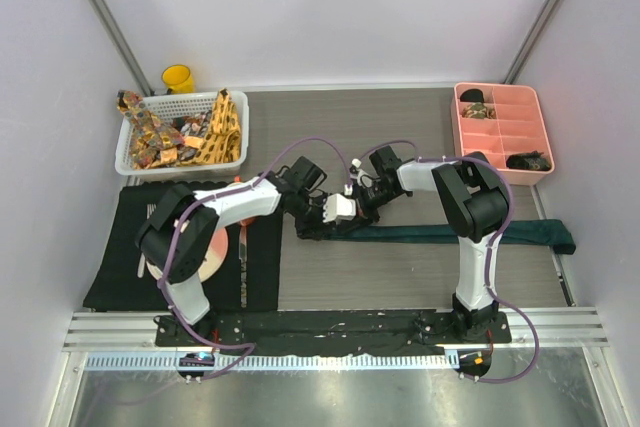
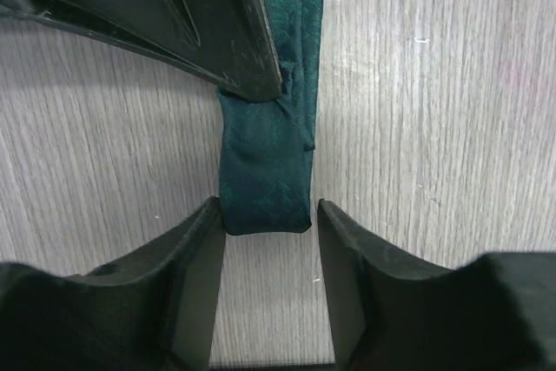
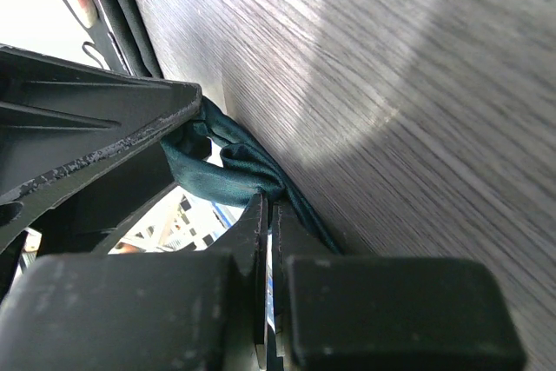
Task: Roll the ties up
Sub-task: Roll the tie at the center of the board.
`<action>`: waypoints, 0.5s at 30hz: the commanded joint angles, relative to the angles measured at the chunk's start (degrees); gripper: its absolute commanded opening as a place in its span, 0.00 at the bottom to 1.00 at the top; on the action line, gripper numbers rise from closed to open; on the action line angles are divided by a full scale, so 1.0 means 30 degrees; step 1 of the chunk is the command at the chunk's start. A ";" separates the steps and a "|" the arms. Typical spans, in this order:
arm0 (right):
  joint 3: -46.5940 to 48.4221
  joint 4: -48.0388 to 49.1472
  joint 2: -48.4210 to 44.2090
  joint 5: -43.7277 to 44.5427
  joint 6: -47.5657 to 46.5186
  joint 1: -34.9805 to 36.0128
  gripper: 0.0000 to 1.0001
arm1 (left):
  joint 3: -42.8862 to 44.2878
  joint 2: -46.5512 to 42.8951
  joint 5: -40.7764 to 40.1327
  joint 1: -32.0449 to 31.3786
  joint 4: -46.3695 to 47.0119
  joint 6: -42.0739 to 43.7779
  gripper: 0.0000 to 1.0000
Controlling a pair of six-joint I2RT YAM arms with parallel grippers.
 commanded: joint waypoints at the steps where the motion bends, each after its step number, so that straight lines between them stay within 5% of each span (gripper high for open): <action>1: 0.0504 -0.0225 0.0260 0.0696 -0.0575 -0.0086 0.01 | 0.0976 0.0378 -0.0087 -0.0090 -0.0466 0.0240 0.45; 4: 0.0474 -0.0225 0.0289 0.0726 -0.0575 -0.0057 0.01 | 0.1182 -0.0027 0.0496 -0.0061 -0.0321 -0.0139 0.38; 15: 0.0592 -0.0196 0.0435 0.0667 -0.0517 -0.0057 0.01 | 0.1591 -0.0443 0.1409 -0.1143 0.1906 -0.2601 0.33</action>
